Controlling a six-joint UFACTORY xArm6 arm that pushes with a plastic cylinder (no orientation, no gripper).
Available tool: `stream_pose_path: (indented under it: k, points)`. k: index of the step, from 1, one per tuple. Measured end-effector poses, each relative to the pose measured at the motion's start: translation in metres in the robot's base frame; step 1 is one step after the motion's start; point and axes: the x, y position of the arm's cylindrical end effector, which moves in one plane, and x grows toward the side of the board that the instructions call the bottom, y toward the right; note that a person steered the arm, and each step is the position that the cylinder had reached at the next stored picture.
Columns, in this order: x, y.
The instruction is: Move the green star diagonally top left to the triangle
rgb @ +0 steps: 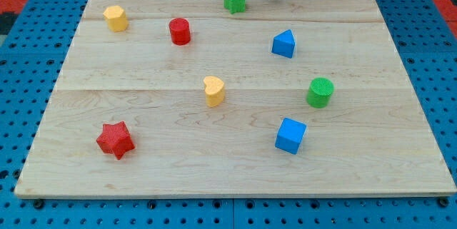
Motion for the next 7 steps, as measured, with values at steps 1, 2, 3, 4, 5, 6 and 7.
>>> stream_pose_path:
  k: [1, 2, 3, 4, 5, 6, 7]
  points:
    - [0.000, 0.000]
    - [0.000, -0.015]
    - [0.004, -0.065]
    - [0.033, -0.103]
    - [0.035, -0.101]
    - [0.035, -0.099]
    - [0.035, -0.091]
